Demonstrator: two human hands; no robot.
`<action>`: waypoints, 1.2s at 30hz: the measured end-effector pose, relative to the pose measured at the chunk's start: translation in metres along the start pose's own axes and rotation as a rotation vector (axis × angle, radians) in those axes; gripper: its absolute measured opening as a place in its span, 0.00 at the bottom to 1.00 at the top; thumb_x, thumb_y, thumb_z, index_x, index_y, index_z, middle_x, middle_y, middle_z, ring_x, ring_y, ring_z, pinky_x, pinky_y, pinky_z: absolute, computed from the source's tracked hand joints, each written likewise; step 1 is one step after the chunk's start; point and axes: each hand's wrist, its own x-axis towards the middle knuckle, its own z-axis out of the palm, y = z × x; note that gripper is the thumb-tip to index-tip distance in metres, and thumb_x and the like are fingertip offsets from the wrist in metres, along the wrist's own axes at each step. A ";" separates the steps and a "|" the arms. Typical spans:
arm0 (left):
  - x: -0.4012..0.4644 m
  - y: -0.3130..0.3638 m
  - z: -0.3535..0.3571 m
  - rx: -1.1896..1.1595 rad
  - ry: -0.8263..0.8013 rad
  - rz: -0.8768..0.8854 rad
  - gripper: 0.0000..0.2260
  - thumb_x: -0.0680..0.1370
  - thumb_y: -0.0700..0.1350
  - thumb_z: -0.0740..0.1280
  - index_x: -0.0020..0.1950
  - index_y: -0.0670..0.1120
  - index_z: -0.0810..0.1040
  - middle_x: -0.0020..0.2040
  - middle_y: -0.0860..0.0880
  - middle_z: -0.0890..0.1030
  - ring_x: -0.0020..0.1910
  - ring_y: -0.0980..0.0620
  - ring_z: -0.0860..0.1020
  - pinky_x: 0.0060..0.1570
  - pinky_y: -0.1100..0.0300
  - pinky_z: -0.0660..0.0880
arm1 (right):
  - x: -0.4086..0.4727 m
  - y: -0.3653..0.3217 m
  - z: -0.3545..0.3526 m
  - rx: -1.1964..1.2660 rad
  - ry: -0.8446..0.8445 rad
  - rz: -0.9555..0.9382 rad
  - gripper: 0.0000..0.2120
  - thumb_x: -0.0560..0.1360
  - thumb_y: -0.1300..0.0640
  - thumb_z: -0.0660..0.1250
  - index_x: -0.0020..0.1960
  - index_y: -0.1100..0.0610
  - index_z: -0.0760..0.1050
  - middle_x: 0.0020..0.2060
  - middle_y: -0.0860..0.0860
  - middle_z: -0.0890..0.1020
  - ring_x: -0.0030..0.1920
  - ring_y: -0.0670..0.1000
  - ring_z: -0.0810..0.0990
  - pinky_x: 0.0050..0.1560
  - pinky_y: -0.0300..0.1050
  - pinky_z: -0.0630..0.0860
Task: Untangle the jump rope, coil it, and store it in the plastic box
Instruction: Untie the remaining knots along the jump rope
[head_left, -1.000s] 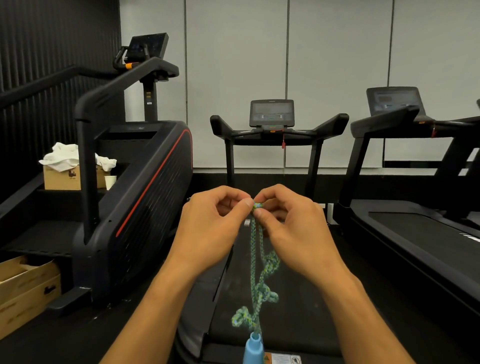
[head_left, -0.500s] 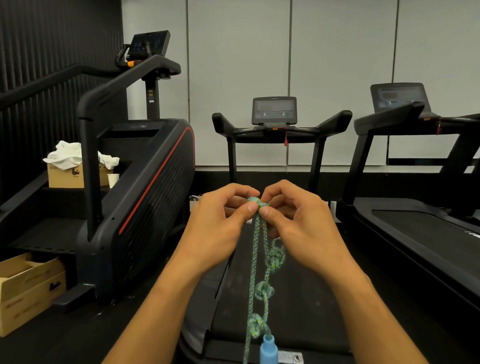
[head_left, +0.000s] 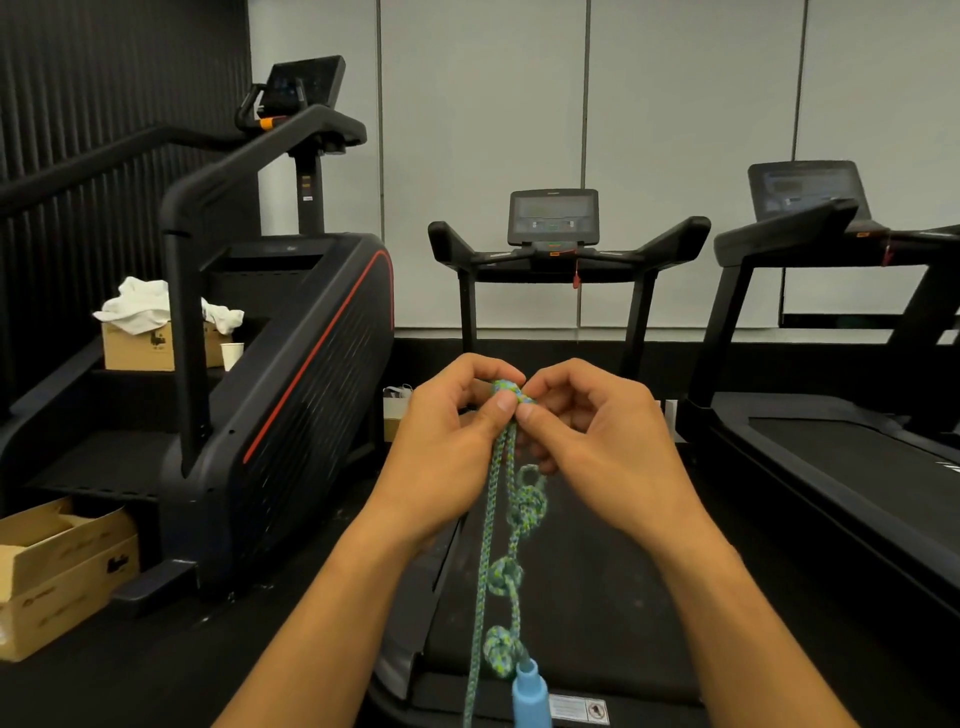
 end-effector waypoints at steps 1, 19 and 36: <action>0.000 0.000 0.000 -0.007 0.000 0.000 0.08 0.81 0.35 0.64 0.54 0.44 0.80 0.49 0.37 0.81 0.40 0.50 0.83 0.41 0.56 0.80 | 0.000 -0.001 0.000 -0.017 0.000 -0.005 0.05 0.75 0.60 0.72 0.45 0.51 0.80 0.33 0.50 0.84 0.35 0.49 0.84 0.39 0.56 0.83; 0.003 -0.004 -0.004 0.081 -0.030 0.006 0.10 0.80 0.35 0.65 0.47 0.49 0.81 0.40 0.39 0.81 0.32 0.55 0.77 0.35 0.60 0.75 | -0.001 -0.004 -0.002 -0.160 -0.005 -0.026 0.07 0.72 0.60 0.74 0.41 0.49 0.80 0.31 0.47 0.80 0.32 0.47 0.77 0.35 0.41 0.76; 0.003 -0.001 -0.007 -0.016 -0.005 -0.006 0.08 0.80 0.35 0.65 0.49 0.45 0.81 0.41 0.40 0.82 0.36 0.51 0.78 0.32 0.60 0.73 | -0.002 0.000 -0.003 0.089 -0.116 0.019 0.06 0.74 0.60 0.74 0.47 0.53 0.79 0.41 0.52 0.81 0.39 0.55 0.82 0.37 0.47 0.81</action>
